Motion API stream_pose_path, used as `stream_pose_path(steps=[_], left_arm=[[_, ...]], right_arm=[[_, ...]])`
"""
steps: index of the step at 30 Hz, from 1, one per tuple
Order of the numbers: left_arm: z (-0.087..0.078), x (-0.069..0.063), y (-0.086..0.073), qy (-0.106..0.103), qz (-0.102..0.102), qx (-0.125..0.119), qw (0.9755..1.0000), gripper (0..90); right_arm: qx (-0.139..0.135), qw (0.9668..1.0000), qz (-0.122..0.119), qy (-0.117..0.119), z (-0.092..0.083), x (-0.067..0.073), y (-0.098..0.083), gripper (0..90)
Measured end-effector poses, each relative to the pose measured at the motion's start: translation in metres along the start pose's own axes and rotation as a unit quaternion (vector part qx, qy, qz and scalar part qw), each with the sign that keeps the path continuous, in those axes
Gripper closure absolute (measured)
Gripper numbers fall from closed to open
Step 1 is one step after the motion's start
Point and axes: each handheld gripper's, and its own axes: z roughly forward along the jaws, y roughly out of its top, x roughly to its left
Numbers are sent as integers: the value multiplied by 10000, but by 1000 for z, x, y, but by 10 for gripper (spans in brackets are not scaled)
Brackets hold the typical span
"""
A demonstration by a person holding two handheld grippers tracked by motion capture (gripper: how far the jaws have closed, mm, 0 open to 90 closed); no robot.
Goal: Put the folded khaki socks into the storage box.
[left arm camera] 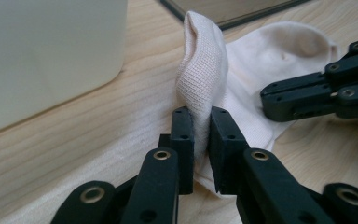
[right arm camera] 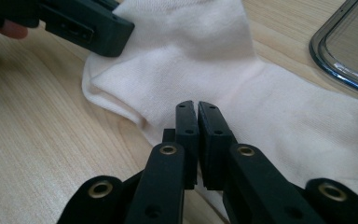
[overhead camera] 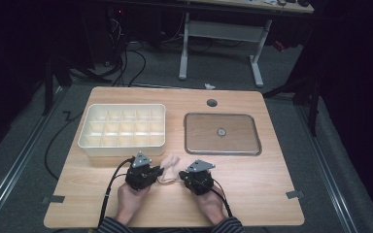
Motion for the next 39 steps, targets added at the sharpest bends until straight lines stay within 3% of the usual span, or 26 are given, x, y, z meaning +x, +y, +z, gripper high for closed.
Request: stream_pose_path(steps=[18, 26, 31, 39], left_arm=[[-11, -6, 12, -287, 44, -193, 9994, 822], [-15, -7, 16, -370, 60, -275, 9989, 826], [-18, -6, 16, -437, 35, -376, 9983, 827], [-19, -4, 14, -545, -18, -467, 9974, 829]], right_arm=[[21, 10000, 29, 79, 3, 1, 3, 876], [112, 9998, -76, 143, 7, 6, 8, 876], [132, 9995, -174, 229, 12, 10, 13, 876], [134, 9990, -110, 411, 18, 16, 17, 875]])
